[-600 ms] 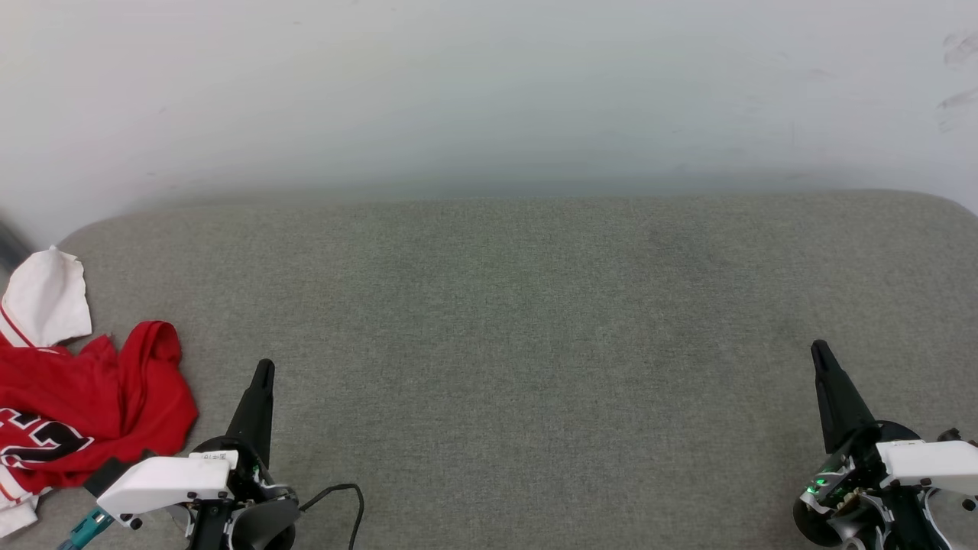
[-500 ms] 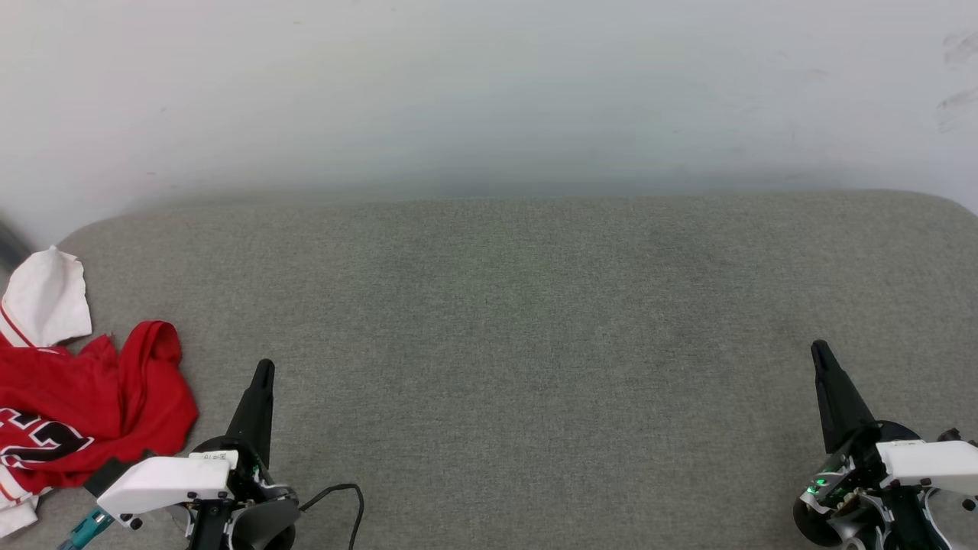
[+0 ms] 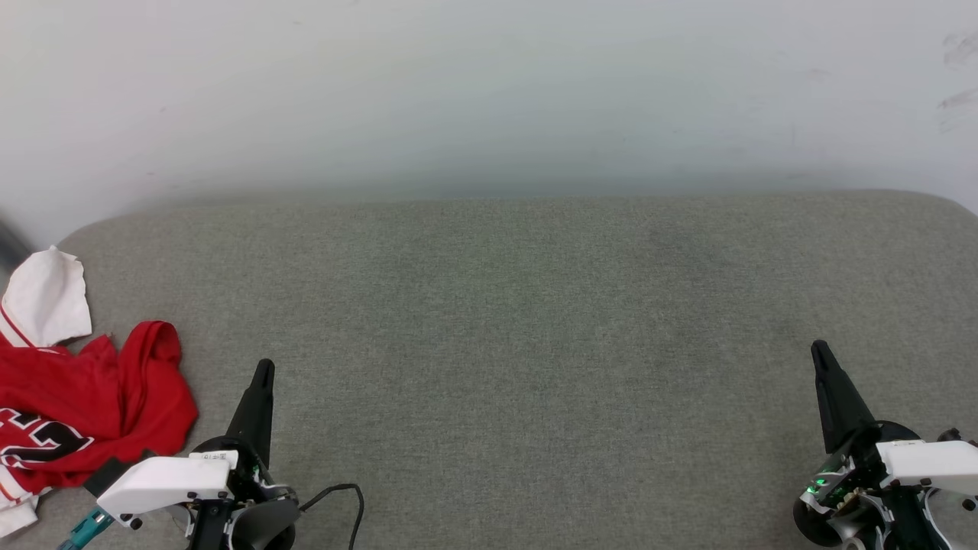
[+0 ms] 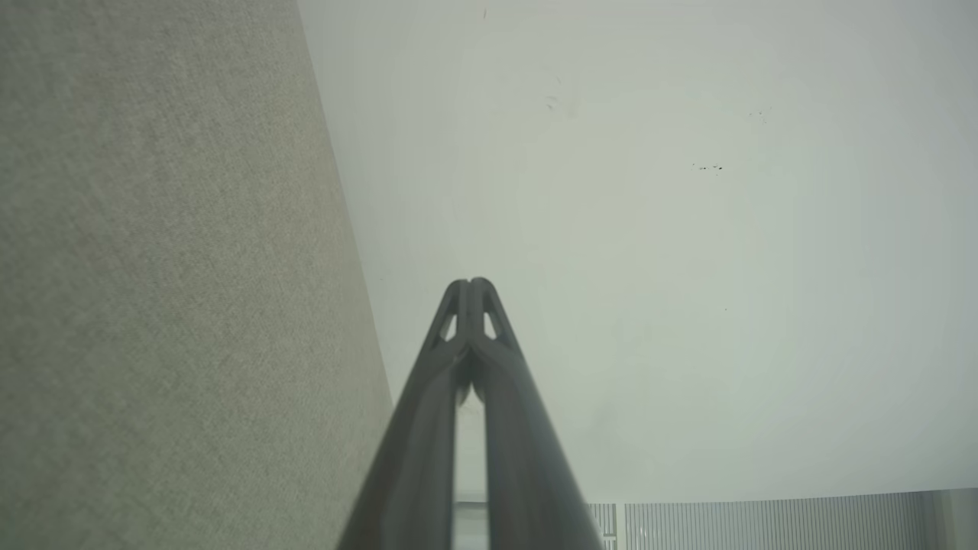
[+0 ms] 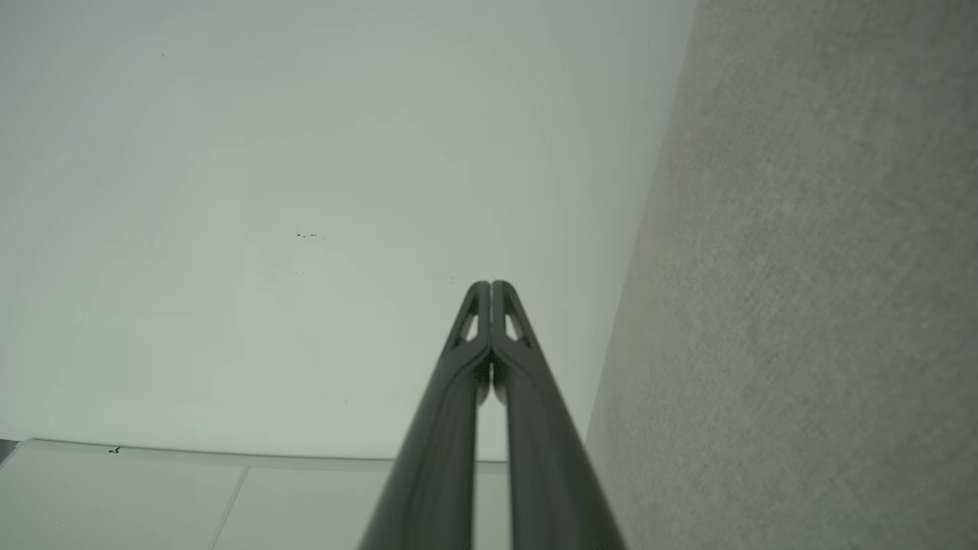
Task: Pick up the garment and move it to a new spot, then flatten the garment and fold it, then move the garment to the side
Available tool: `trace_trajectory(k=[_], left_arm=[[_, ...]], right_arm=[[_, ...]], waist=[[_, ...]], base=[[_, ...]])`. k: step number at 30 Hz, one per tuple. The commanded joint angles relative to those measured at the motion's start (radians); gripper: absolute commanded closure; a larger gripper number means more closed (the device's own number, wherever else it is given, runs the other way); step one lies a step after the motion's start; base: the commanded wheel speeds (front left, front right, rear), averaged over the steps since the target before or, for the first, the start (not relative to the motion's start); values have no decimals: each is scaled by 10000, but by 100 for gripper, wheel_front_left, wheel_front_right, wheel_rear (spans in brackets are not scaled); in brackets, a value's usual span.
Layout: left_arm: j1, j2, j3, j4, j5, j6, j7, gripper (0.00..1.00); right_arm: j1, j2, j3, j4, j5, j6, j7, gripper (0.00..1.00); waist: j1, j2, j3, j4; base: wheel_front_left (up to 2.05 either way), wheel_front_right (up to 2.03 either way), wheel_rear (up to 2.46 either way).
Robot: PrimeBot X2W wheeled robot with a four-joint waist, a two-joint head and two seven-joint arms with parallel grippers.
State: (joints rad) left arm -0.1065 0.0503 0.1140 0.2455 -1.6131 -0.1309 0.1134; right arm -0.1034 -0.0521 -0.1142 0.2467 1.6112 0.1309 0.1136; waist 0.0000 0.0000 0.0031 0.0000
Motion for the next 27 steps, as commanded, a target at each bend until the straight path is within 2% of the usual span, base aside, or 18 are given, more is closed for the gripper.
trace_trajectory(k=[1,7,8,22,27], left_arm=[[-56,-18,23,0,0,-25,40,100],[-56,-18,23,-1,0,-25,40,100],[10,0,-12,28,0,0,-7,0],[-152,-7,-690,-159,122,2,-644,0],[-189,1,-823,-482,663,2,-921,0]], right_arm=[[-120,36,7,7,34,-3,-4,100],[-120,36,7,7,34,-3,-4,100],[17,-2,2,23,-2,0,-1,0],[109,-49,301,-323,-241,0,-508,0],[93,-232,578,-471,-748,0,-858,0]], waist=[[0,0,0,0],[0,0,0,0],[0,0,0,0],[0,0,17,7],[0,0,23,27]], base=[[0,0,0],[0,0,0],[0,0,0],[0,0,0],[0,0,0]])
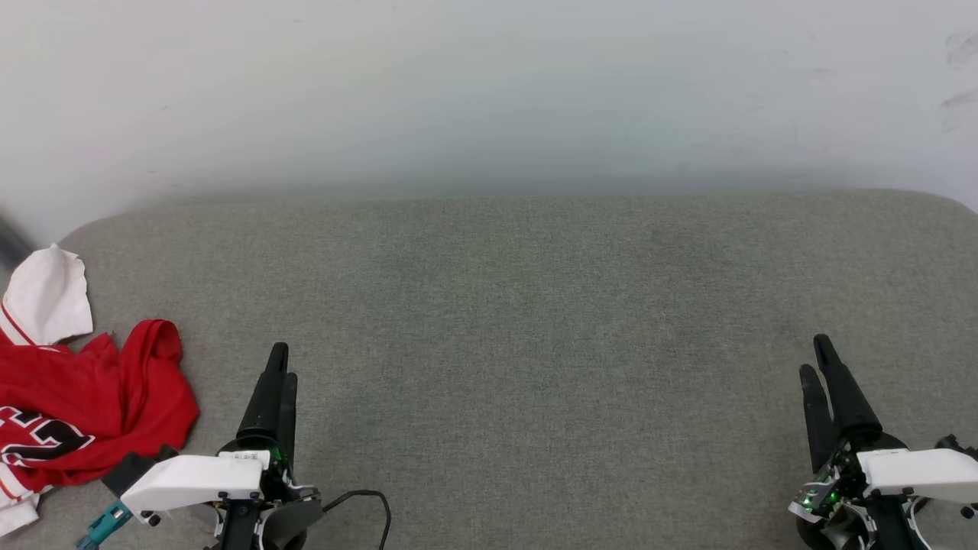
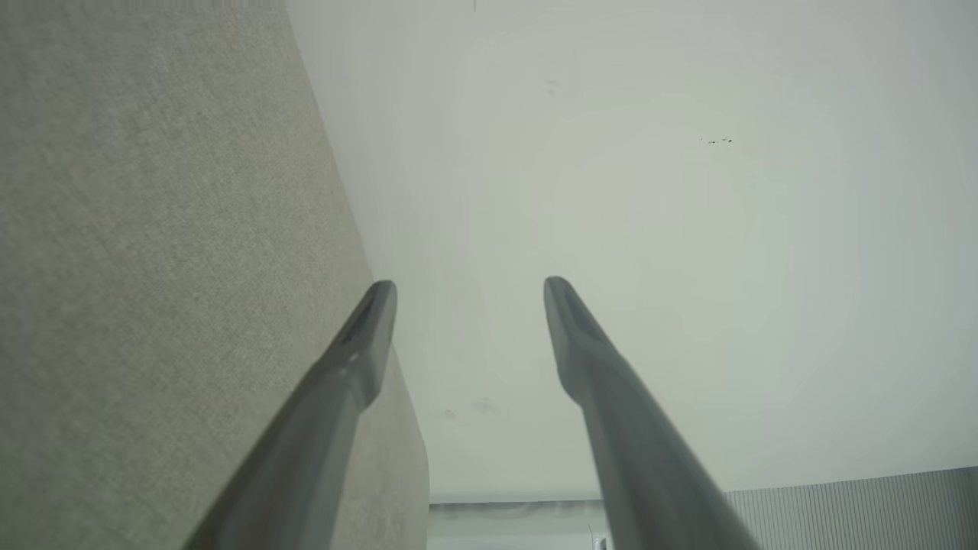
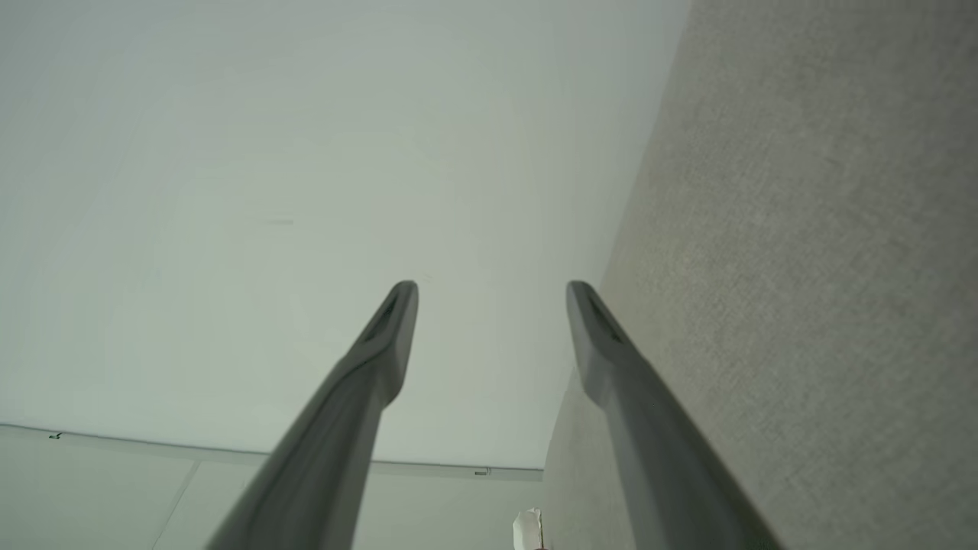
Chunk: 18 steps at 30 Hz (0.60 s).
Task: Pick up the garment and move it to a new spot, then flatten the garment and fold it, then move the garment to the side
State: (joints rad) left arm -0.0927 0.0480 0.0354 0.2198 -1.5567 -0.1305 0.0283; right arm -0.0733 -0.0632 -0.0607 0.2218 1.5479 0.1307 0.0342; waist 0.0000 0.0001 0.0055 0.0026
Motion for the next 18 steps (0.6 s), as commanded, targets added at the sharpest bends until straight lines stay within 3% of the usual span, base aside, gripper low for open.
trace_trajectory(k=[1,18], left_arm=[[-323,23,-49,-278,232,-2,-112,0],[-419,22,-422,-585,4286,-2,-780,0]], right_arm=[[-214,-155,92,-235,-244,2,-124,0],[-325,-292,304,-505,-4718,1,-832,0]], waist=[[0,-1,-1,4],[0,-1,-13,42]], base=[[0,0,0],[0,0,0]])
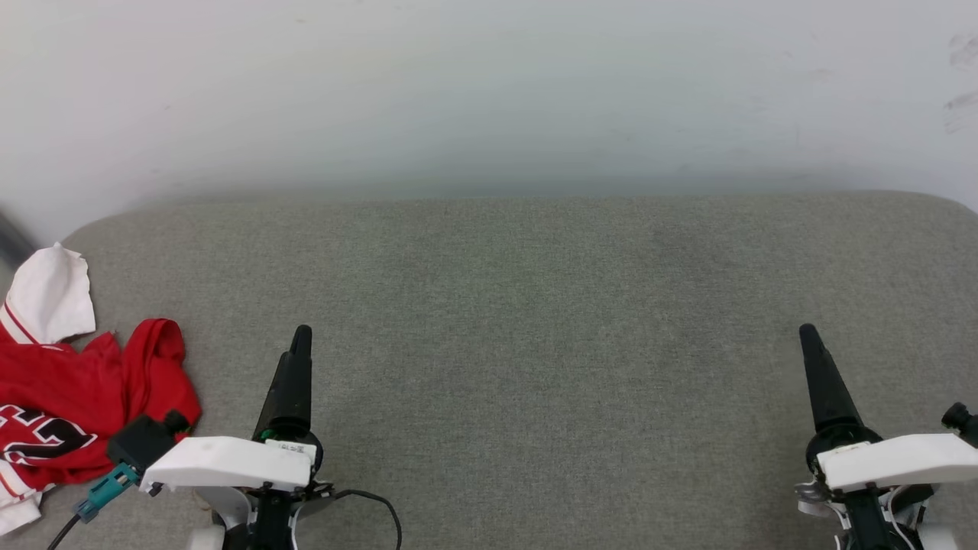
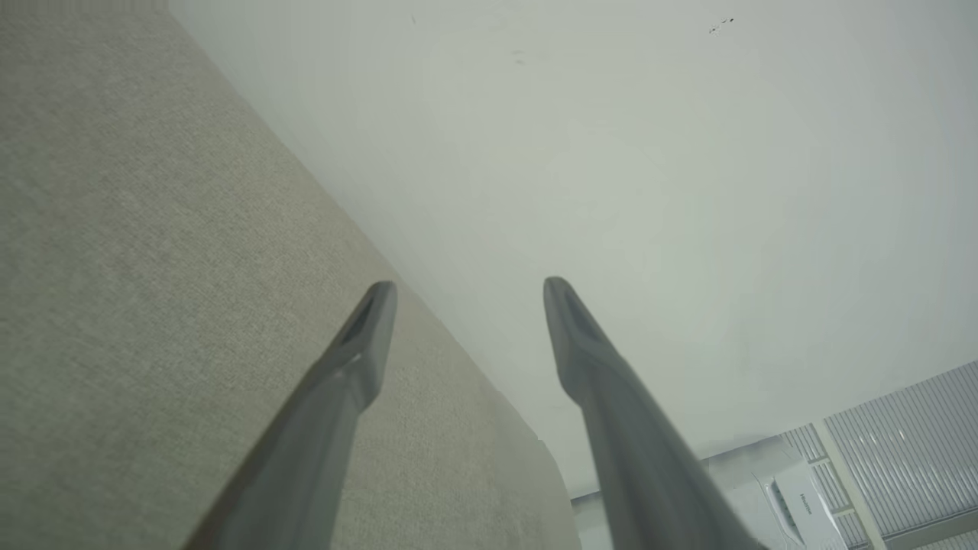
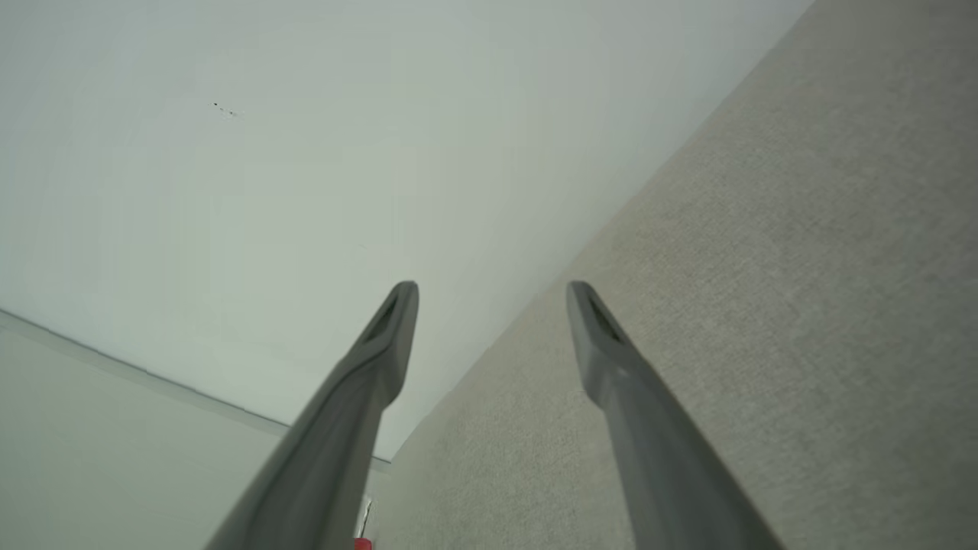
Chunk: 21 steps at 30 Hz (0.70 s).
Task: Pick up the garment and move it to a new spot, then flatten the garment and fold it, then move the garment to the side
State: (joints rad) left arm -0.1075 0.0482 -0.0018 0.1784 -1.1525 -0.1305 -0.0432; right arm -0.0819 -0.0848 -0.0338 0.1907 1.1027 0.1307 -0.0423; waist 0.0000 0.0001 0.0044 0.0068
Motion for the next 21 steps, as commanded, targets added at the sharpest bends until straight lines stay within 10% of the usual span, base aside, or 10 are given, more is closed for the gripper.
trace_trajectory(k=[1,21], left_arm=[[-278,20,-60,-176,498,-2,-99,0],[-293,122,-464,-144,4812,85,-747,0]], right_arm=[[-238,-56,66,-196,-501,1,-102,0],[-213,-9,312,-545,-4536,1,-211,0]], waist=[[0,-1,-3,0],[0,-1,-30,32]], base=[[0,0,0],[0,0,0]])
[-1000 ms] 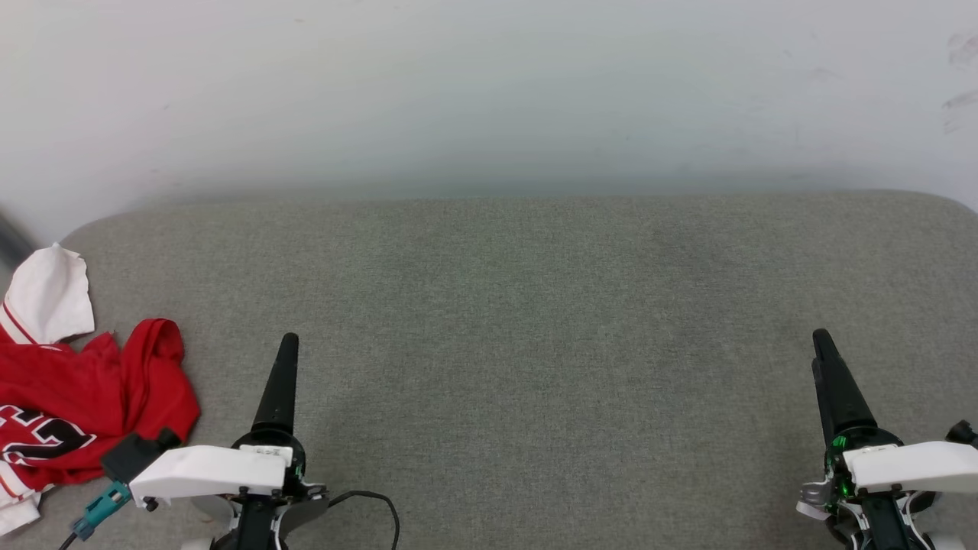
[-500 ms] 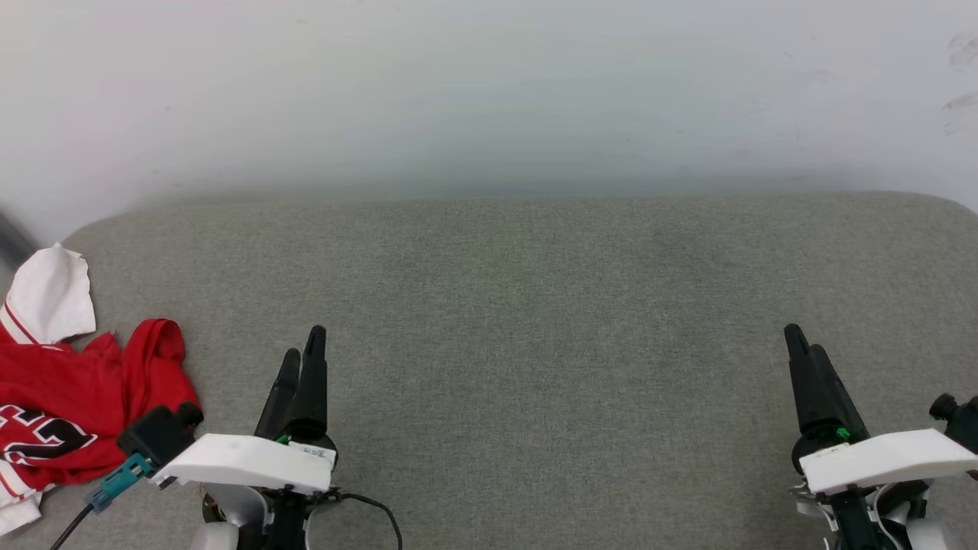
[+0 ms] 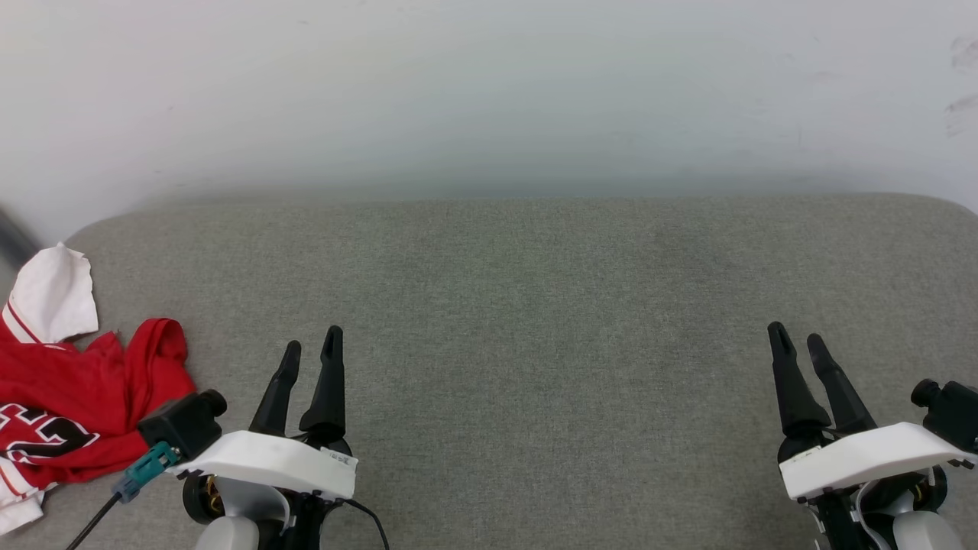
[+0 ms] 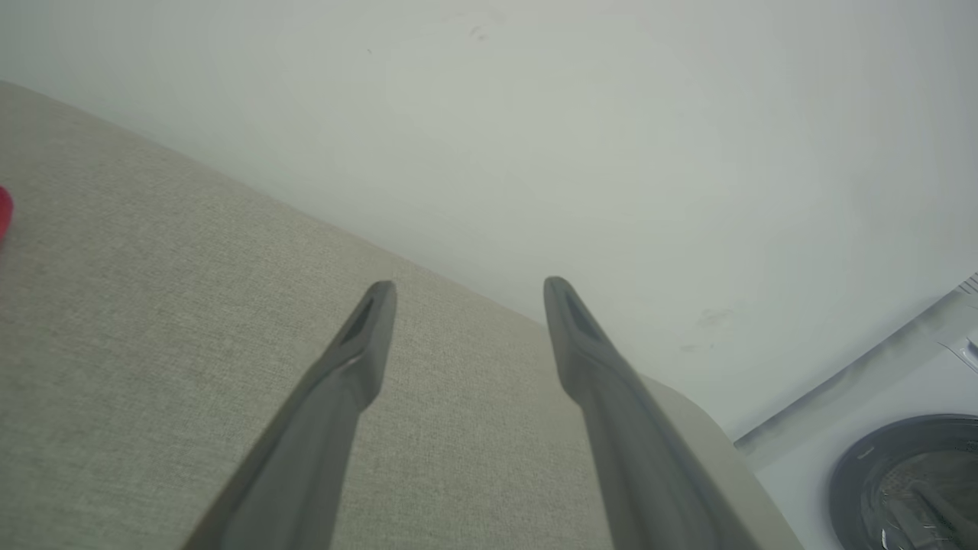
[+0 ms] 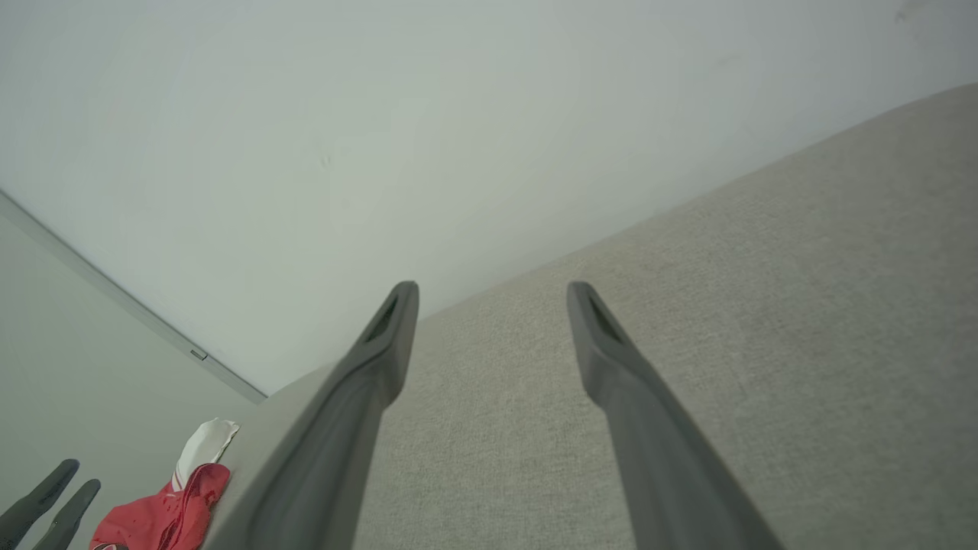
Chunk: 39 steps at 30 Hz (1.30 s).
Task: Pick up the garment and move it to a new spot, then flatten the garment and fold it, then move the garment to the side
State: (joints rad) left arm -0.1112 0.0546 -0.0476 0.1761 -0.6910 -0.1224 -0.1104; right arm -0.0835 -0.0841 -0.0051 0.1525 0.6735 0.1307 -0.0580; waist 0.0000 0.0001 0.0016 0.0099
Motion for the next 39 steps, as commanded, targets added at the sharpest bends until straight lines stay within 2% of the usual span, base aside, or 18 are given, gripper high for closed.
trace_trajectory(k=[1,14,39], left_arm=[[-260,56,-22,-109,335,6,-106,0],[-357,156,-306,155,2120,127,-465,0],[-487,218,-613,561,4384,354,-1013,0]], right_arm=[[-185,-5,23,-173,-354,1,-42,0],[-102,60,-11,-314,-2042,1,37,0],[95,224,-186,-609,-4743,1,331,0]], waist=[[0,-1,-4,2],[0,-1,-13,40],[0,-1,-33,35]], base=[[0,0,0],[0,0,0],[0,0,0]])
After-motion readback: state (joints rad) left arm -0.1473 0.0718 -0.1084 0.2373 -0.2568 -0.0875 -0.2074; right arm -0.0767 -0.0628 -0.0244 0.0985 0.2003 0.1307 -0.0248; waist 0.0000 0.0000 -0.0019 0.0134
